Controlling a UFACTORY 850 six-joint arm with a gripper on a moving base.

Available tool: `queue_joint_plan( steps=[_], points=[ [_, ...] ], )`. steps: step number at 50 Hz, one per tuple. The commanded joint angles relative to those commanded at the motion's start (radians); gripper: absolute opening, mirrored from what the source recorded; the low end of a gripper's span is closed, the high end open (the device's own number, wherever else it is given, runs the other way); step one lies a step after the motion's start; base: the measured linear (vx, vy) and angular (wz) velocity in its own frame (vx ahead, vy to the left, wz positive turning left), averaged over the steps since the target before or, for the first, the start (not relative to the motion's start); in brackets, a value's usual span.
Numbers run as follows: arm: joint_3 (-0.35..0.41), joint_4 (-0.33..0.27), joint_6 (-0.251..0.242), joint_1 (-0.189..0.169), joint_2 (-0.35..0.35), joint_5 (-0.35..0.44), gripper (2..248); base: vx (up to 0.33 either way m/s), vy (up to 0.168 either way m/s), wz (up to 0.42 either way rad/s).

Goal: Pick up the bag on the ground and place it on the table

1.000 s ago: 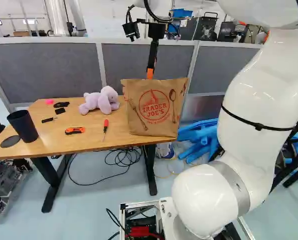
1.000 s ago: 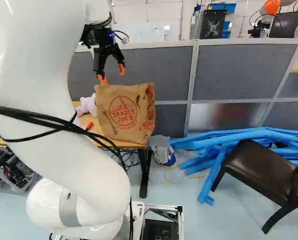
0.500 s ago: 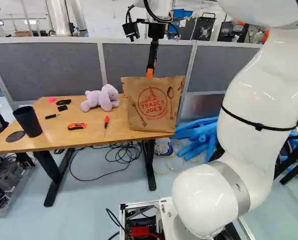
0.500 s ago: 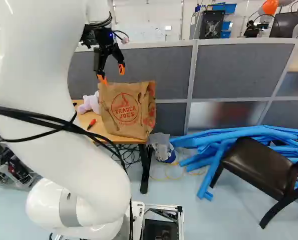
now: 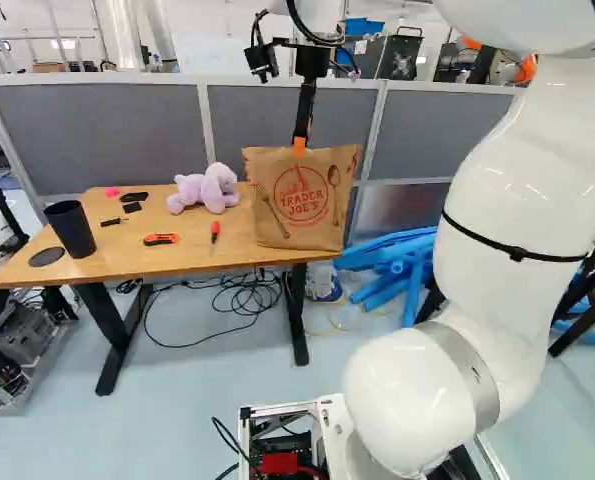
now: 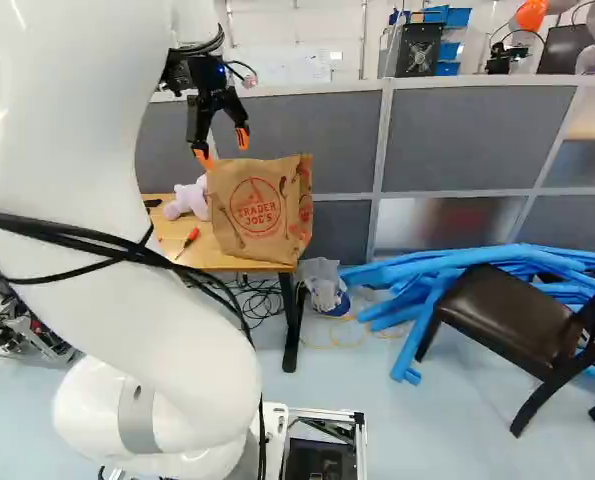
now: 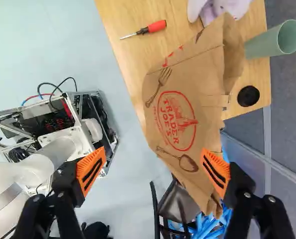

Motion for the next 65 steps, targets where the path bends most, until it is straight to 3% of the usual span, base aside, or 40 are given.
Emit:
queue_joint_plan(
  steps=[65],
  points=[
    [0.000, 0.000, 0.000, 0.000, 0.000, 0.000, 247, -0.141, -0.003, 0.005]
  ],
)
